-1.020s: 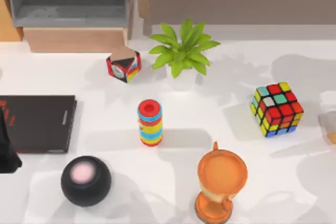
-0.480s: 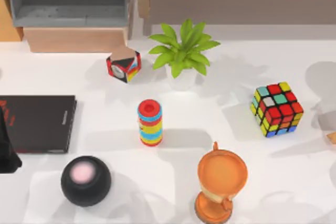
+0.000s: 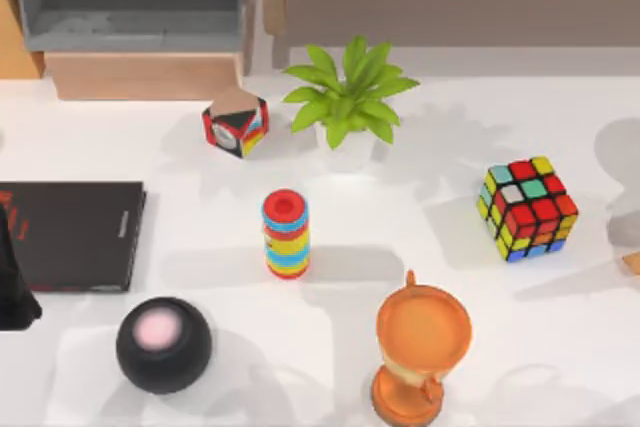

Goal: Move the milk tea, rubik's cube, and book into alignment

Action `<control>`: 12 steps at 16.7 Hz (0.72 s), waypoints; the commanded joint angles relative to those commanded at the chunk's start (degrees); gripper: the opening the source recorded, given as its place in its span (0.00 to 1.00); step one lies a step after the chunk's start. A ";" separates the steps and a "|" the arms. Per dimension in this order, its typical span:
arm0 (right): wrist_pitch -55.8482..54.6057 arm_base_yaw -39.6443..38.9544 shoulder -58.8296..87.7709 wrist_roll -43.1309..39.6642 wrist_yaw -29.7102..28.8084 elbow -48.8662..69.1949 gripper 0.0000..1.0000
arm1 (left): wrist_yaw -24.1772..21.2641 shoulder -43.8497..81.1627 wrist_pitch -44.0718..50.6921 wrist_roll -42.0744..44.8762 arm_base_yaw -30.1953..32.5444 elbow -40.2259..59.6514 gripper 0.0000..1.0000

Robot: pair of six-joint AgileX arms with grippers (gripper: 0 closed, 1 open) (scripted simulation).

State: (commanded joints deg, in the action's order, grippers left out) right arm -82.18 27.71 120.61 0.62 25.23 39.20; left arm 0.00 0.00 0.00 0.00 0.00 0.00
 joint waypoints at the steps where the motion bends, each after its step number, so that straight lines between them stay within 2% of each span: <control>1: -1.04 0.04 1.02 -0.02 -0.01 0.02 0.00 | 0.00 0.00 0.00 0.00 0.00 0.00 1.00; 8: -3.23 0.10 3.32 -0.07 -0.04 -0.09 0.00 | 0.00 0.00 0.00 0.00 0.00 0.00 1.00; 12: -3.23 0.10 3.32 -0.07 -0.04 -0.09 0.30 | 0.00 0.00 0.00 0.00 0.00 0.00 1.00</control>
State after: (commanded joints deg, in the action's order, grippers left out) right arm -85.42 27.81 123.93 0.55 25.19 39.11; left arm 0.00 0.00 0.00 0.00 0.00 0.00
